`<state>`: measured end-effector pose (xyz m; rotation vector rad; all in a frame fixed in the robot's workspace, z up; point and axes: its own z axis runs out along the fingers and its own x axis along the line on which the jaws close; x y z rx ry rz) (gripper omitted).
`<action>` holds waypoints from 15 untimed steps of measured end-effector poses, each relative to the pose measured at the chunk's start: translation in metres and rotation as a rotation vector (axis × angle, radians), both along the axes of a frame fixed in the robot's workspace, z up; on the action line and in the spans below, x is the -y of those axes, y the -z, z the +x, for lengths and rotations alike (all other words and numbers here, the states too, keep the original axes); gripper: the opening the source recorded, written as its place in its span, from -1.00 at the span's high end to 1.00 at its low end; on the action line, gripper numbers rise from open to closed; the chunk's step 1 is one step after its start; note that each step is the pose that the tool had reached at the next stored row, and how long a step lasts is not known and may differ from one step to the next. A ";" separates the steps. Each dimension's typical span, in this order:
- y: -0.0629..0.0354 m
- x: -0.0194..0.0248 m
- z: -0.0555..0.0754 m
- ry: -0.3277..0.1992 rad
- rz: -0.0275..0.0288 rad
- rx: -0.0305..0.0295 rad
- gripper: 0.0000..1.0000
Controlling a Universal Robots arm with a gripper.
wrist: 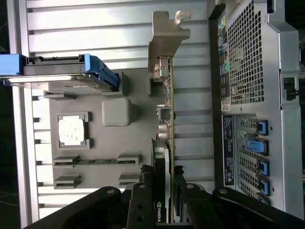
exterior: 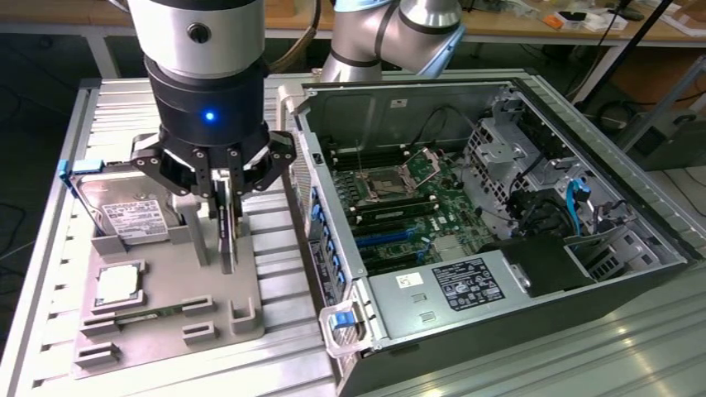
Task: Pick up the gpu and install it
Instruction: 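Pick up the gpu and move the gpu toward the slot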
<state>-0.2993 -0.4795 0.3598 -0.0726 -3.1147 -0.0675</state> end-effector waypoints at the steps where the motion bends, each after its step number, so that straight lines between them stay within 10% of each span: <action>1: -0.0008 0.0000 0.000 0.000 0.0000 0.0000 0.46; 15: -0.0177 0.0000 0.000 0.000 0.0000 0.0000 0.46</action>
